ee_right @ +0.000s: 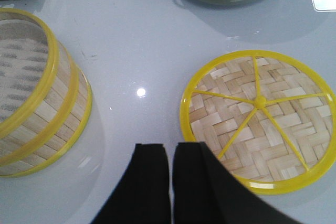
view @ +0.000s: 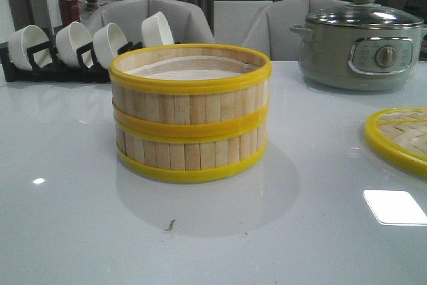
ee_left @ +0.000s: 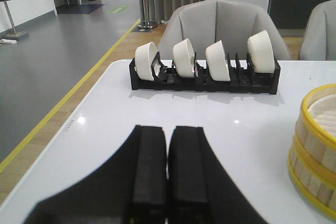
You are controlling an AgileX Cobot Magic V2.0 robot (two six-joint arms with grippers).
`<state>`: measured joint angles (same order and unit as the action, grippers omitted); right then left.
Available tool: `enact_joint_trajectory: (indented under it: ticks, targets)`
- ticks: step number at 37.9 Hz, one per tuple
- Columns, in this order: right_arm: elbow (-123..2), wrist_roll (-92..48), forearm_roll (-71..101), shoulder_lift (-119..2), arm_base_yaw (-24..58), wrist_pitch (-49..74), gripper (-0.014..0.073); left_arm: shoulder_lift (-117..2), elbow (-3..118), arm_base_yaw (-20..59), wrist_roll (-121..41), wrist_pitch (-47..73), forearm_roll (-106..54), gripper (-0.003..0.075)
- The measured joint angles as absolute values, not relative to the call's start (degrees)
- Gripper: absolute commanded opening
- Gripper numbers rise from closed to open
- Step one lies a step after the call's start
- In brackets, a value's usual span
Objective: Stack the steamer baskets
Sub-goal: 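Move the right gripper down onto the woven bamboo lid's center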
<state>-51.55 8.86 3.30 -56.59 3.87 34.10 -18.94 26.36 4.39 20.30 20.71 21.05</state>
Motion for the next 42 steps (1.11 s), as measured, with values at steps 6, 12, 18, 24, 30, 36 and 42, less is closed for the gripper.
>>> enact_joint_trajectory:
  ticks: [6, 12, 18, 24, 30, 36, 42]
  targets:
    - [-51.6, 8.9, 6.0, -56.6, 3.9, 35.9, 0.0143, -18.9, 26.4, 4.4, 20.3, 20.7, 21.1, 0.0087]
    - [-51.6, 8.9, 7.2, -56.9, 3.9, 40.8, 0.0166, -18.9, 26.4, 4.4, 20.3, 20.7, 21.1, 0.0087]
    - [-51.6, 8.9, 7.2, -57.2, 3.9, 42.9, 0.0313, -18.9, 26.4, 4.4, 20.3, 20.7, 21.1, 0.0087]
    - [-51.8, 8.9, 6.6, -58.2, 3.9, 42.9, 0.0361, -18.9, 26.4, 4.4, 20.3, 20.7, 21.1, 0.0087]
    - [-53.0, 8.9, 4.1, -63.5, 3.9, 42.8, 0.0361, -18.9, 26.4, 4.4, 20.3, 20.7, 21.1, 0.0087]
    - [-57.2, 8.9, 2.5, -71.3, 1.5, 43.2, 0.0361, -18.9, 26.4, 4.4, 20.3, 20.7, 21.1, 0.0087]
    - [-63.2, 8.9, 2.0, -79.6, -2.5, 43.9, 0.0361, -18.9, 26.4, 4.4, 20.3, 20.7, 21.1, 0.0087]
